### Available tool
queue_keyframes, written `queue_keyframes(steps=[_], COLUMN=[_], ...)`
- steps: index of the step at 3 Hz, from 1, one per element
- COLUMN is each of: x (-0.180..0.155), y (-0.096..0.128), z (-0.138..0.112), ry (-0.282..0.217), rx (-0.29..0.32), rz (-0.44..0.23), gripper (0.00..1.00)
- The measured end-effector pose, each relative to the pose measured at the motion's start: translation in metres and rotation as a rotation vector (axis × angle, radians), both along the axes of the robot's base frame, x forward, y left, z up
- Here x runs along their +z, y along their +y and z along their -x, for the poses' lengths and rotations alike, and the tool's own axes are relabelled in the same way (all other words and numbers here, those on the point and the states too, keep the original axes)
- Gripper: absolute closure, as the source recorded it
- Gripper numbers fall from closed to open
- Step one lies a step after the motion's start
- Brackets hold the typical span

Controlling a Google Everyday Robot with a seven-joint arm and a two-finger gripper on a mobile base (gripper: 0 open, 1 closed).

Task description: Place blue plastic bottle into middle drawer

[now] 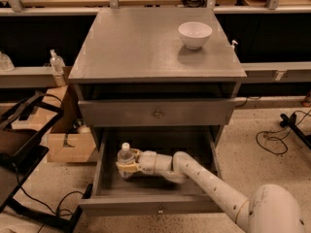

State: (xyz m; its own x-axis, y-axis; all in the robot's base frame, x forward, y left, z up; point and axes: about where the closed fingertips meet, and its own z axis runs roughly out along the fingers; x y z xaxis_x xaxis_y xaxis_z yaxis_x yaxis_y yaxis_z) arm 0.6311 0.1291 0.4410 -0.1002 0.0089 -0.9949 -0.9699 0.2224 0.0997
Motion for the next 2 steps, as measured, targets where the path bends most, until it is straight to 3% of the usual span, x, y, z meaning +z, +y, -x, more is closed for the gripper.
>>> queue_keyframes(steps=[1, 2], x=[0.001, 0.0016], y=[0.0033, 0.0068], z=[0.001, 0.0022], ry=[-0.001, 0.0], rx=[0.006, 0.011], rz=[-0.001, -0.003], gripper=[0.82, 0.51])
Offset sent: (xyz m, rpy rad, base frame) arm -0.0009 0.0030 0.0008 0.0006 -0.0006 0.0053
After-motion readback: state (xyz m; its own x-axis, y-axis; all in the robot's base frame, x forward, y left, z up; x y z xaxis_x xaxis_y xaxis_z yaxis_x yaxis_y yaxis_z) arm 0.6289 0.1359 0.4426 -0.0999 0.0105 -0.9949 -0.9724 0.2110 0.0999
